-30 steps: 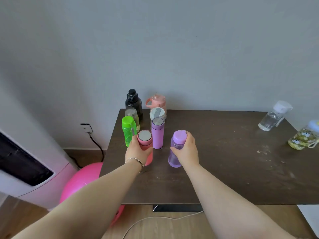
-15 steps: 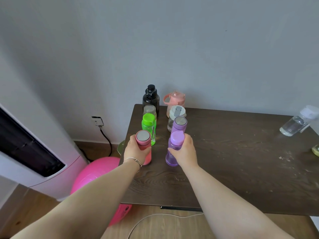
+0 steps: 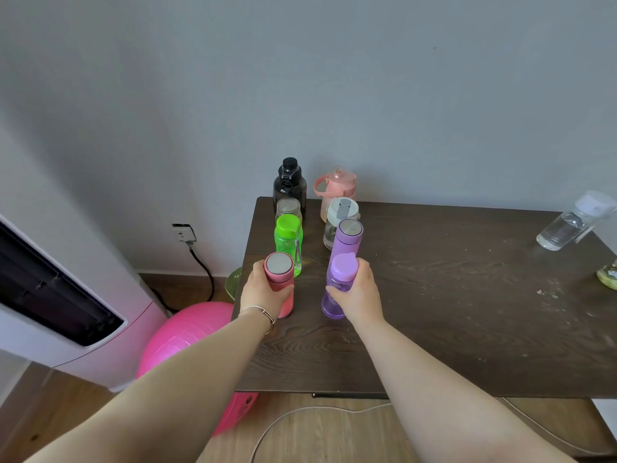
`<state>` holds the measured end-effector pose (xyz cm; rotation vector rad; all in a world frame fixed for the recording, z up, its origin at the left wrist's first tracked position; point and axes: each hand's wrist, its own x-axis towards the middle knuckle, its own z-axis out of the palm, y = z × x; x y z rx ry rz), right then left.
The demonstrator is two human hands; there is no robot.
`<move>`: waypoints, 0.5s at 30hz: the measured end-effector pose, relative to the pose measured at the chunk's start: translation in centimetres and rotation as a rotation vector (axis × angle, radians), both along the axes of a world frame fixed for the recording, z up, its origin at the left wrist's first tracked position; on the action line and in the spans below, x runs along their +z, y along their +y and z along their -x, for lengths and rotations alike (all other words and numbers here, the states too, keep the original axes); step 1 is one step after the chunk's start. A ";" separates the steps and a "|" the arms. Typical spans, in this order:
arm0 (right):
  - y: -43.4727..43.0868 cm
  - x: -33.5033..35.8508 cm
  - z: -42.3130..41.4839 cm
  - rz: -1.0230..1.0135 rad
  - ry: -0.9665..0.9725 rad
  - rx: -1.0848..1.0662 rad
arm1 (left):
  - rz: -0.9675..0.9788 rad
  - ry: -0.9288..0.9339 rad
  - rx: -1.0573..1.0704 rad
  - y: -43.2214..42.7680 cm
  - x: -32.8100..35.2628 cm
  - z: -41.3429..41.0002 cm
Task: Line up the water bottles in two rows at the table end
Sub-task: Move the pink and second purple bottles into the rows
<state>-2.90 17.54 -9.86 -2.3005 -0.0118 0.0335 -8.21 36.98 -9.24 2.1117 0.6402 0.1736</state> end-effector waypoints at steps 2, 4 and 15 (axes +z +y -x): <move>0.0 0.0 0.1 -0.006 0.021 -0.001 | -0.001 -0.008 -0.007 0.1 0.0 0.1; -0.1 0.1 0.1 -0.008 0.026 0.005 | -0.001 -0.012 -0.009 0.1 -0.1 0.2; -0.6 0.8 0.4 0.033 0.018 -0.001 | -0.008 0.006 -0.060 -0.9 0.1 -0.1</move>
